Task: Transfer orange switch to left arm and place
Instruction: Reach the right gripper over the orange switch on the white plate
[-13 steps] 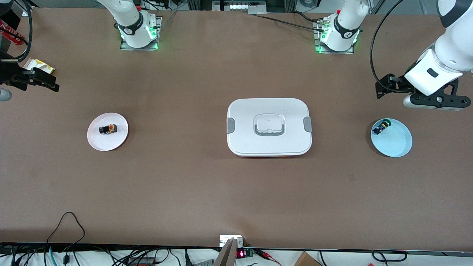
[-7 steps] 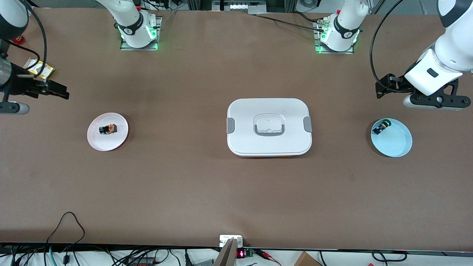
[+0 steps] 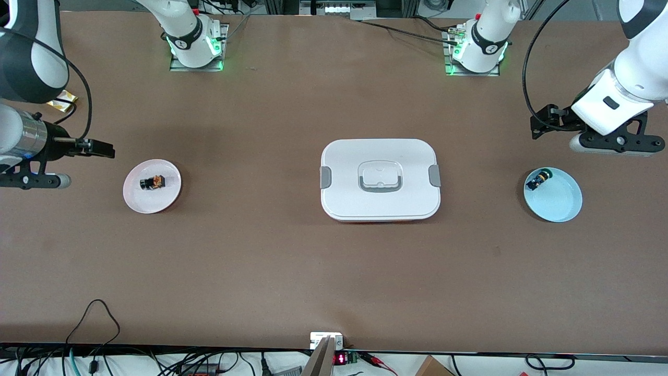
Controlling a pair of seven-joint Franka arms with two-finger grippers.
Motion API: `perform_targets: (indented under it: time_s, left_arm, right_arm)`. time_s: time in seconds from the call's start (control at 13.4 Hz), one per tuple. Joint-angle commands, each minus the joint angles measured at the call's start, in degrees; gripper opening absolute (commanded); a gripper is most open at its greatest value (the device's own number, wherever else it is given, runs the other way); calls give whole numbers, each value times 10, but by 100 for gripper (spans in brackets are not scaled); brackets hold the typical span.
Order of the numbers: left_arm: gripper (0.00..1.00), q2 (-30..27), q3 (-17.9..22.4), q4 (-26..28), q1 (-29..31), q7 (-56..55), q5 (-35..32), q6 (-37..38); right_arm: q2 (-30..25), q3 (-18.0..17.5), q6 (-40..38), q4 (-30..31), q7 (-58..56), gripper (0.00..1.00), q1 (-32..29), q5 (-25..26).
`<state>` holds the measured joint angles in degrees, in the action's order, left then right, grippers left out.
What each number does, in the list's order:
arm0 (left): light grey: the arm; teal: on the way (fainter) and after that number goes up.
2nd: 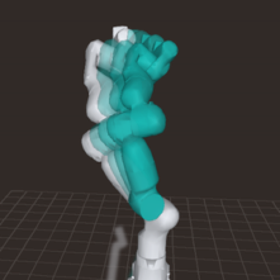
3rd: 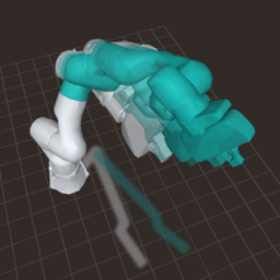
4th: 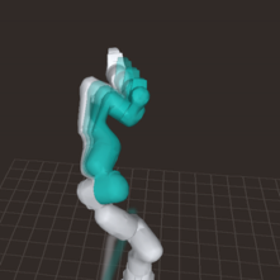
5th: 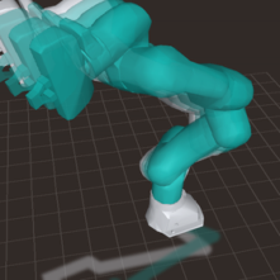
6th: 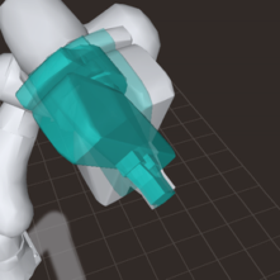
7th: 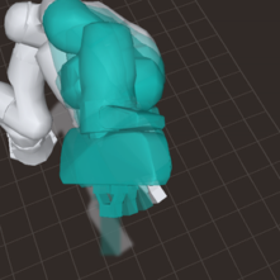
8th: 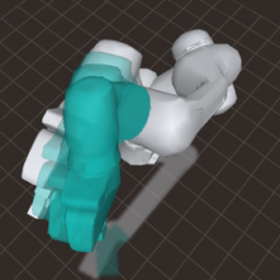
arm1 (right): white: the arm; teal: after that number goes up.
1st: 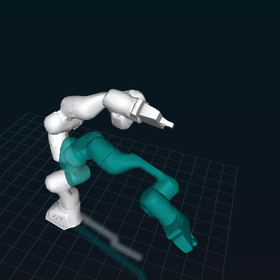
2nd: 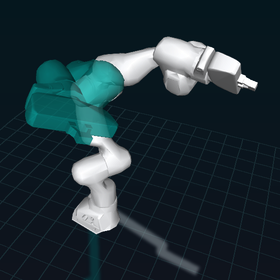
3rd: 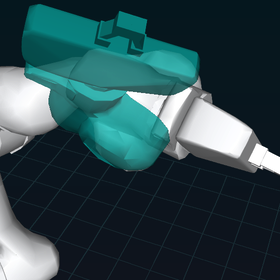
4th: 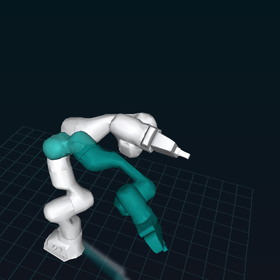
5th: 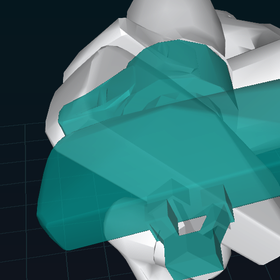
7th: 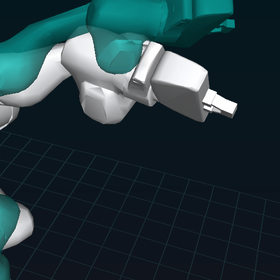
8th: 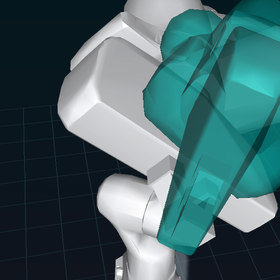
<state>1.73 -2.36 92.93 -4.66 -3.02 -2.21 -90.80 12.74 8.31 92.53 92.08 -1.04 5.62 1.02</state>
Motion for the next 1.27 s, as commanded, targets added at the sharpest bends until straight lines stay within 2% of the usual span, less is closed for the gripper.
perform_targets:
  time_s: [0.0,0.15,0.52,0.67,1.19]
  left_arm:
    - [100,-5,0,-6,2,-3,1,11]
    - [100,-5,0,-6,2,-3,1,11]
    - [100,-5,0,-6,2,-3,1,11]
    - [100,-5,0,-6,2,-3,1,10]
    - [100,-5,0,-6,2,-3,1,10]
  right_arm:
    - [15,0,31,3,6,100,-1,-5]
    - [40,2,69,11,8,100,-10,-6]
    - [58,2,200,97,7,100,-25,1]
    - [51,2,258,145,-4,100,-32,3]
    - [61,-1,383,246,-50,100,-18,25]
